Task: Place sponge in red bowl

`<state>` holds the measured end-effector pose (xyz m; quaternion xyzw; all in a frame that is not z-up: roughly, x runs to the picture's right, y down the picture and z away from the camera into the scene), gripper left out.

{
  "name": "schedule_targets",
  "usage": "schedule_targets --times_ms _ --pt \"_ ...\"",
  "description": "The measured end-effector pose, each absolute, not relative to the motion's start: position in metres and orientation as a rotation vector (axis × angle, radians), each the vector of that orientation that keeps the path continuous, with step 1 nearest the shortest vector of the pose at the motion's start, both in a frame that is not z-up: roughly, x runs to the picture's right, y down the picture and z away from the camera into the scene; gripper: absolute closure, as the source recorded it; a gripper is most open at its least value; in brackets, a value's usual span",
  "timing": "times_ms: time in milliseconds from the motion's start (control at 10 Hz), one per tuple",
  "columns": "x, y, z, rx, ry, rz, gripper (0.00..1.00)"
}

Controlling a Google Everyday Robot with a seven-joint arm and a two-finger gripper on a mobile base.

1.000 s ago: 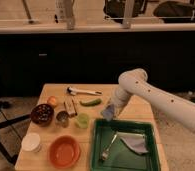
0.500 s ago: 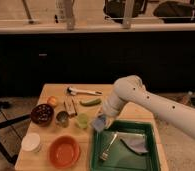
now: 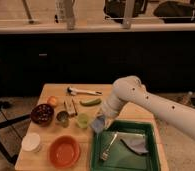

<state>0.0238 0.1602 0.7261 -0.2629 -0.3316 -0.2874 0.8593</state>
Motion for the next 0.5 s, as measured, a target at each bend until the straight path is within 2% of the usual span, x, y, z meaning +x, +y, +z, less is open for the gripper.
schedule_targets --times_ms 500 --pt "0.002 0.171 0.716 -0.528 -0.751 -0.657 1.00"
